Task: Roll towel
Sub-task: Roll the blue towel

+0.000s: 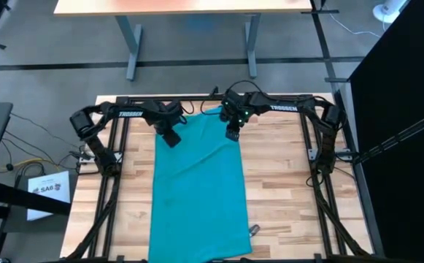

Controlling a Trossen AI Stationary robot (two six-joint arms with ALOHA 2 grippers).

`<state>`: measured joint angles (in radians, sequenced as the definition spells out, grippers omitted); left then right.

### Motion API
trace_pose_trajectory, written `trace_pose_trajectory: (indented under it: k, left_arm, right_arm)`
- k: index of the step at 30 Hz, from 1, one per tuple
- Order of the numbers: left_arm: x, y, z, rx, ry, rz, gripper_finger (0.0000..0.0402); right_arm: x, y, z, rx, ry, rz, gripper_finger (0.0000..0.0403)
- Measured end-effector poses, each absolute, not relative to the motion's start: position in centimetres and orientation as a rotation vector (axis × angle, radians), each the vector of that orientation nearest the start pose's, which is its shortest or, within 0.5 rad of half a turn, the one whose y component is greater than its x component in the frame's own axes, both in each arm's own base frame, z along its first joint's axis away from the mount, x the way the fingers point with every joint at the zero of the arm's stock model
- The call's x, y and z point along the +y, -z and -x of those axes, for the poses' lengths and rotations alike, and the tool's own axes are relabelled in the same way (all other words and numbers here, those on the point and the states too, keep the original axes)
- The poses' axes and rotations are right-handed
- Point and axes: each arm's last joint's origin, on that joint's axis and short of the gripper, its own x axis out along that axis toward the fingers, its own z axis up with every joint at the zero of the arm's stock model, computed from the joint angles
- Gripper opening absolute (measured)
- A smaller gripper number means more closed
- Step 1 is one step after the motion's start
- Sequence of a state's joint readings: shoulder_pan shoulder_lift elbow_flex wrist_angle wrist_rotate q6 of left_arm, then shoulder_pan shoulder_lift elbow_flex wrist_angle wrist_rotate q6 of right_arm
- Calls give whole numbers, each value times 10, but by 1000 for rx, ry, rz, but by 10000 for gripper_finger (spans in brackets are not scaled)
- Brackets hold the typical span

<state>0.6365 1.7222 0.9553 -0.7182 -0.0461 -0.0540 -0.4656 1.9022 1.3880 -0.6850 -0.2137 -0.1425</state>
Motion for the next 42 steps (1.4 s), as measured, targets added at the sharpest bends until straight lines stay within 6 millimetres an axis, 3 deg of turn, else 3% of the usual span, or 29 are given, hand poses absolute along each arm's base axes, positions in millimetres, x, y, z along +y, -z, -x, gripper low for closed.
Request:
trace_pose_trajectory:
  k: [12,22,30,35,42]
  left_arm:
    - [209,-137,-204,1386,-679,528,109]
    - [245,-157,-191,1342,-753,517,109]
    - [220,-178,-212,1425,-449,588,109]
    - [205,-176,-230,1423,-397,463,109]
    - [224,-176,-231,1325,-585,388,109]
  right_arm:
    - [-166,-196,-345,1147,131,-264,122]
    - [-167,-196,-345,1146,126,-254,122]
    - [-165,-197,-348,1112,88,-239,122]
    - [-131,-187,-352,1179,-74,-238,122]
    - [-80,-167,-366,1131,-167,-166,122]
